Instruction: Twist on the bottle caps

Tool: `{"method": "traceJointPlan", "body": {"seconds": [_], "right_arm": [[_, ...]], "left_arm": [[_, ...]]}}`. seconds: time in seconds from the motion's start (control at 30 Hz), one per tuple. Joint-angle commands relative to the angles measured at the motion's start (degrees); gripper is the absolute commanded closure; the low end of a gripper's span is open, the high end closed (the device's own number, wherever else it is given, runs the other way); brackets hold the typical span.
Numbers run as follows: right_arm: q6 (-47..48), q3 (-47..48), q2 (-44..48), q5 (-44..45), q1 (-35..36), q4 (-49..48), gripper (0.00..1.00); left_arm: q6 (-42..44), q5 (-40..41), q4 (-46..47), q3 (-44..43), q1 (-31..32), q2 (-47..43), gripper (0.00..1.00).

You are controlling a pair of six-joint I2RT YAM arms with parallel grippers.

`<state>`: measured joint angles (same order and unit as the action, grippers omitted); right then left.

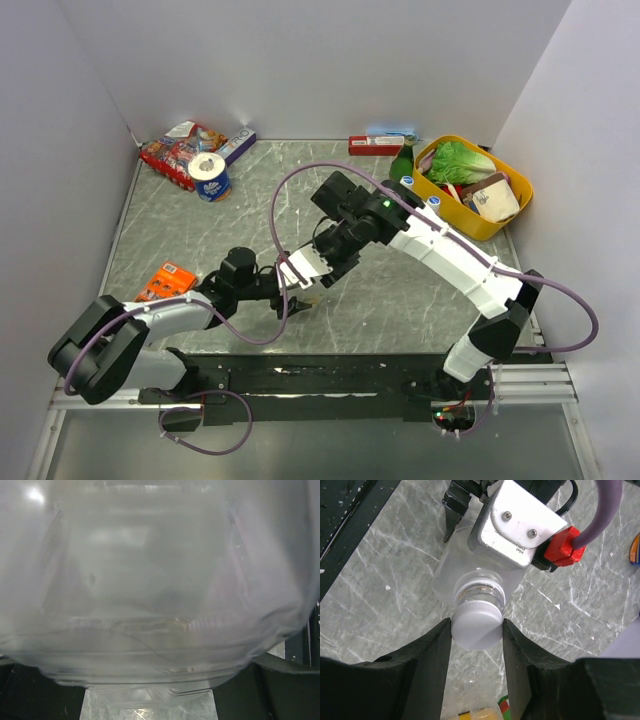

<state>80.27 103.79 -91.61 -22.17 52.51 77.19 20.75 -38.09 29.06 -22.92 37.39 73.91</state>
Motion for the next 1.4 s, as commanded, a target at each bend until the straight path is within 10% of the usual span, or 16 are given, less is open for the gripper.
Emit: {"method": "traceJointPlan", "body": {"seconds": [0.0, 0.6, 1.37], "right_arm": [[-1.0, 1.9, -1.5, -0.3, 0.6, 4.6, 0.66], [-3.5, 5.9, -5.4, -1.1, 0.0, 9.6, 0.67], [-29.5, 17.1, -15.2, 0.4, -2.0, 12.7, 0.68]], "left_arm": [[2.2, -3.0, 4.5, -4.1, 0.8, 0.2, 0.99], [0.6, 1.3, 10.0, -2.6, 0.9, -0.2, 0.99], [-11.9, 13.3, 17.3, 0.5, 1.0, -0.8, 0.99]]}}
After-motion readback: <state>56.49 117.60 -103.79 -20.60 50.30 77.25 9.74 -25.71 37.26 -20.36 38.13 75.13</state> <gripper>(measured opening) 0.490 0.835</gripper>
